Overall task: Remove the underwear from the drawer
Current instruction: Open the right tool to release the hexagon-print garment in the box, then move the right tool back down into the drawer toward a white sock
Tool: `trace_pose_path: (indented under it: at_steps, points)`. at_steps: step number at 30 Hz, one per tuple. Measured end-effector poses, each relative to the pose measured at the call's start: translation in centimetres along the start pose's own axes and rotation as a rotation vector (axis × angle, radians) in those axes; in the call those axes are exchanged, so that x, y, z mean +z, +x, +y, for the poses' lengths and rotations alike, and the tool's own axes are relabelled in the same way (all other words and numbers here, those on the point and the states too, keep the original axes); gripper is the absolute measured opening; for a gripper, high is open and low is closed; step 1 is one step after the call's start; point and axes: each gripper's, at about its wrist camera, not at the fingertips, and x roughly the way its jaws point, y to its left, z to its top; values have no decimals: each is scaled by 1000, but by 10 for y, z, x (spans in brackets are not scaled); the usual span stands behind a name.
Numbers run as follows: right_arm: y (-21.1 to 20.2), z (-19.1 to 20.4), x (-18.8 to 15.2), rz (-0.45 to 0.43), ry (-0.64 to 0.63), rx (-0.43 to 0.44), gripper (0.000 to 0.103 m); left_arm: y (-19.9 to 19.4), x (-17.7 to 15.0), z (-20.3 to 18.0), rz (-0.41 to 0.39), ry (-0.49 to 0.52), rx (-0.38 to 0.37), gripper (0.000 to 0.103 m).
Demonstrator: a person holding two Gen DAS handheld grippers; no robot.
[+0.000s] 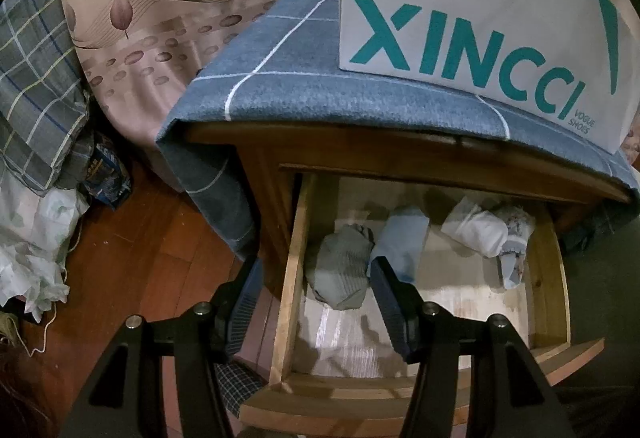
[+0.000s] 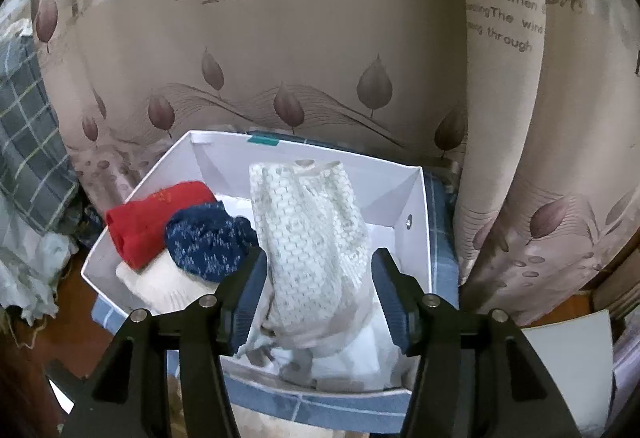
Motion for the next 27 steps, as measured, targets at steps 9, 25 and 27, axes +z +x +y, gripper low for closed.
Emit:
trace_pose_path:
  at_steps: [9, 25, 27]
  points:
    - [-12, -3, -20, 41, -10, 11, 52, -2, -1, 0, -2, 1, 4, 57]
    - [39, -14, -3, 78, 39, -52, 56, -1, 0, 0, -1, 0, 2, 57]
    - [39, -12, 1, 62, 29, -48, 56, 0, 1, 0, 2, 3, 0, 57]
